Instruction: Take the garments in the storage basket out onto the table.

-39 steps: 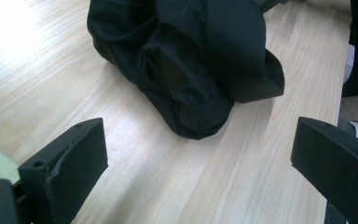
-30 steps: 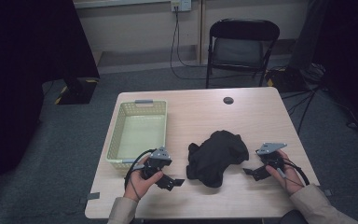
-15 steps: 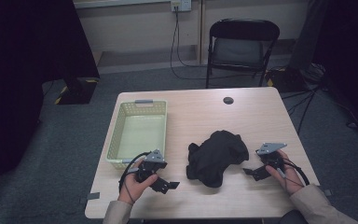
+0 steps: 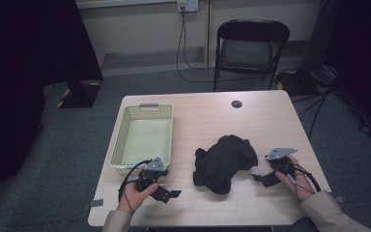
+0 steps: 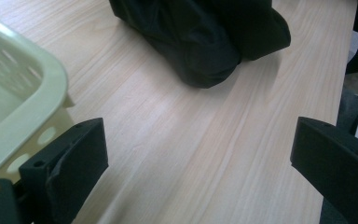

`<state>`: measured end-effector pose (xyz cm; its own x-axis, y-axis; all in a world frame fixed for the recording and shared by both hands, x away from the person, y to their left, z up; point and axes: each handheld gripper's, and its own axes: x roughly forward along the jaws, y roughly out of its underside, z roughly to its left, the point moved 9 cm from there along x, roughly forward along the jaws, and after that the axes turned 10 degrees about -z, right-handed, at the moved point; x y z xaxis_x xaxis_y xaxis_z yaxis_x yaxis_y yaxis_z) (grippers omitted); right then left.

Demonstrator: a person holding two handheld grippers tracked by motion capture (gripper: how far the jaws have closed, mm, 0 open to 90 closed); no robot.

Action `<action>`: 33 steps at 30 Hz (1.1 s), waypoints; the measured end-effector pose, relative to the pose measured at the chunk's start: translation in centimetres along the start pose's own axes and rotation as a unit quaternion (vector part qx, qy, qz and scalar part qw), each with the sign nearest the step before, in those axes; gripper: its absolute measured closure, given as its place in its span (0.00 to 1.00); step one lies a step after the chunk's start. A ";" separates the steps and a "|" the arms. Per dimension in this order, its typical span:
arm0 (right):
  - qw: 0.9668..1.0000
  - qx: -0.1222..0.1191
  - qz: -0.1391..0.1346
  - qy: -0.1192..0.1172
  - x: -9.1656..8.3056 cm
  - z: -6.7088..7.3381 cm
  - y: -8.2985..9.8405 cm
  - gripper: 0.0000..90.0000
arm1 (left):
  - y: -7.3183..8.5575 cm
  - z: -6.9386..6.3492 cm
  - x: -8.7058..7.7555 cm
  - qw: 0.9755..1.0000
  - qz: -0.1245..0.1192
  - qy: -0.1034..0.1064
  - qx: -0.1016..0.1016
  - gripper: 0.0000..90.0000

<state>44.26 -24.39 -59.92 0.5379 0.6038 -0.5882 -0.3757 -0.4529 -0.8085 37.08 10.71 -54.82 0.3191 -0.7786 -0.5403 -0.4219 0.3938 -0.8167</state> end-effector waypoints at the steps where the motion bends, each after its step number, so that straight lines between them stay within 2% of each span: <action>1: 1.000 0.000 0.000 0.000 0.0 0.0 0.0 0.00 | 0.1 0.1 -0.1 1.000 -0.001 -0.001 0.000 0.04; 17: 1.000 0.000 0.000 0.000 0.0 0.0 0.0 0.00 | 0.9 0.9 -1.3 1.000 -0.008 -0.010 -0.006 0.04; 33: 1.000 0.000 0.000 0.000 0.0 0.0 0.0 0.00 | 1.9 1.5 -2.1 1.000 -0.002 -0.016 -0.004 0.04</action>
<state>44.26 -24.39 -59.92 0.5380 0.6039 -0.5881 -0.3758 -0.4527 -0.8086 36.92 13.86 -55.49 0.3473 -0.7644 -0.5432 -0.4276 0.3864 -0.8172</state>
